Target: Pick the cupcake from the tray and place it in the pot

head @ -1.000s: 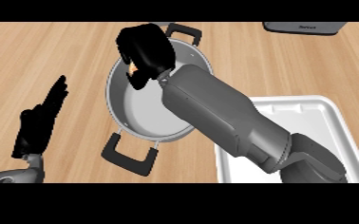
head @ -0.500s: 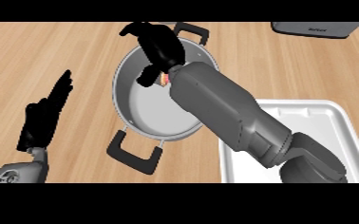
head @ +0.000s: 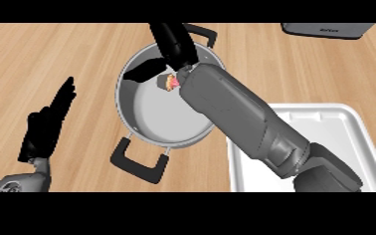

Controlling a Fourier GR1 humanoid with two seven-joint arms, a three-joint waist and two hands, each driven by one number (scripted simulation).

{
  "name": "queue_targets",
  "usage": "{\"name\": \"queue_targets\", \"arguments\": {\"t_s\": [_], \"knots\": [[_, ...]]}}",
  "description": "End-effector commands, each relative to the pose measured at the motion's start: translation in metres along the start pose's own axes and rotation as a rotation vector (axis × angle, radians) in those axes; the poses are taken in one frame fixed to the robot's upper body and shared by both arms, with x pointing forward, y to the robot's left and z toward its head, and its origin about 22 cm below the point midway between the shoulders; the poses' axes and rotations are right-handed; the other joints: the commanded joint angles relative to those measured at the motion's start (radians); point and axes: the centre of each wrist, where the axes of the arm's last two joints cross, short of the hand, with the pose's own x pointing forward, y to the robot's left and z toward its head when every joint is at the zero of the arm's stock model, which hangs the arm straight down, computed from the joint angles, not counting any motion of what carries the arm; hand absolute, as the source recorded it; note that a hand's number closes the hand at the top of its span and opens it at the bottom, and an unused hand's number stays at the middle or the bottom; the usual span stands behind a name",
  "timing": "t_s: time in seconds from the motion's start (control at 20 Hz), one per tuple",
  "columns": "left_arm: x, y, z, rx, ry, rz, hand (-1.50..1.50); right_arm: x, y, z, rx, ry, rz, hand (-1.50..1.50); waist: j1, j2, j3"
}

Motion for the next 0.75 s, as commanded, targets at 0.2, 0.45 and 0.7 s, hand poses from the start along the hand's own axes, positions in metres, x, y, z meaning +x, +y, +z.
{"name": "queue_targets", "arguments": {"t_s": [0.2,0.45,0.7], "knots": [[-0.001,0.008,-0.003,0.057,0.019,-0.006,0.0,-0.004,-0.016,-0.012,0.032,0.035,-0.257,-1.5,-0.057,-0.013,-0.001],[-0.011,0.026,0.015,0.077,0.052,0.002,0.0,-0.042,-0.017,0.011,0.095,0.046,-0.34,-1.5,-0.086,-0.023,0.0],[-0.024,0.023,0.013,0.07,0.059,0.026,0.0,-0.076,-0.061,0.034,0.074,0.052,-0.378,-1.5,-0.108,-0.026,0.0]]}}
